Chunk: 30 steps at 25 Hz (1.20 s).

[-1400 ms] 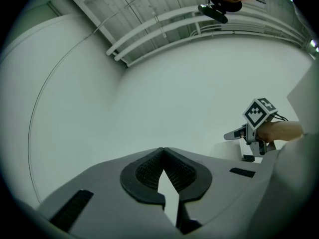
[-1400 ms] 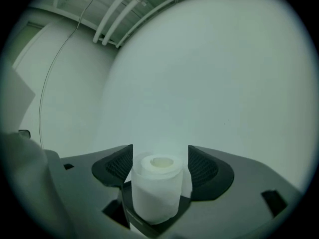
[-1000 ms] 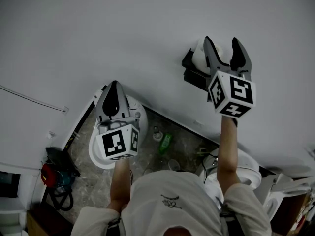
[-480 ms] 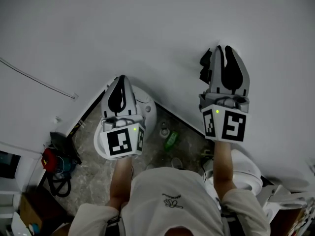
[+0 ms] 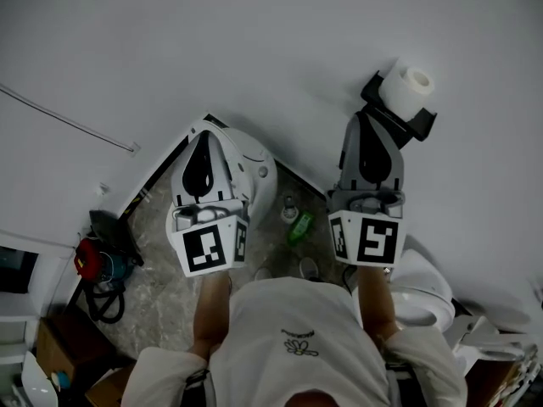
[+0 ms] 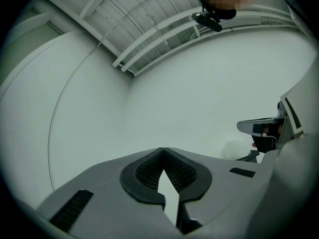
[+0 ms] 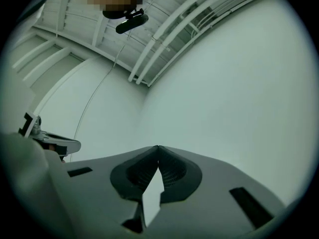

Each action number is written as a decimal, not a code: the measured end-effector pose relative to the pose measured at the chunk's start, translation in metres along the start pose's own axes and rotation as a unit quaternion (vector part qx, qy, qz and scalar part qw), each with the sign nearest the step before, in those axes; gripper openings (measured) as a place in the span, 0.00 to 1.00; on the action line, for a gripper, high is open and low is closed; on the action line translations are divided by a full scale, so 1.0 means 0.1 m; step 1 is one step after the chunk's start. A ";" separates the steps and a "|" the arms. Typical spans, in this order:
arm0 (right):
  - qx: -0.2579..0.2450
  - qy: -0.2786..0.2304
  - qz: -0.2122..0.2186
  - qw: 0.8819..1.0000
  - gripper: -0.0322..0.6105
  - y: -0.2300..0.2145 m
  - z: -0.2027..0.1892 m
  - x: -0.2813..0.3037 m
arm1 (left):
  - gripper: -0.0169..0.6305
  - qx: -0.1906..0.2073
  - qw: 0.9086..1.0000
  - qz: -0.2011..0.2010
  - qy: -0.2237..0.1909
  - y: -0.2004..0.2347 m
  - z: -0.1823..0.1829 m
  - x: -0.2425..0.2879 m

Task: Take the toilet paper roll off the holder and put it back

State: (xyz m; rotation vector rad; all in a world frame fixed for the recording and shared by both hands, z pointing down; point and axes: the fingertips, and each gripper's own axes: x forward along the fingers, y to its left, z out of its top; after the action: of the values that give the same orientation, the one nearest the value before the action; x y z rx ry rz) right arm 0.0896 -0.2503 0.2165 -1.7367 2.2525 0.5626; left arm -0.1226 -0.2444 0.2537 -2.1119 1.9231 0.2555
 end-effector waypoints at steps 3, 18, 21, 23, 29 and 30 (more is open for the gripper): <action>0.010 0.027 0.008 1.000 0.07 0.08 -0.20 -0.10 | 0.05 -0.003 1.000 0.003 0.009 0.01 -0.09 -0.03; 0.006 0.081 0.024 0.996 0.06 0.20 -0.55 -0.27 | 0.05 -0.008 1.000 -0.005 0.029 -0.08 -0.26 -0.10; 0.006 0.078 0.021 0.997 0.06 0.17 -0.53 -0.27 | 0.05 -0.006 1.000 -0.003 0.029 -0.07 -0.25 -0.11; 0.005 0.076 0.019 0.997 0.06 0.15 -0.51 -0.26 | 0.05 -0.006 1.000 -0.003 0.029 -0.07 -0.25 -0.12; 0.000 0.075 0.014 0.997 0.06 0.10 -0.48 -0.27 | 0.05 -0.004 1.000 -0.006 0.031 -0.10 -0.24 -0.14; 0.000 0.076 0.013 0.997 0.06 0.09 -0.48 -0.28 | 0.05 -0.004 0.999 -0.007 0.031 -0.10 -0.25 -0.14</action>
State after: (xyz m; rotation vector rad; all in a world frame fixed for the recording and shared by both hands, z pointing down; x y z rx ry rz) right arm 0.0903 -0.2455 0.2725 -1.8084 2.3788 0.4492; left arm -0.1151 -0.2381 0.2822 -2.1622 1.9451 0.1979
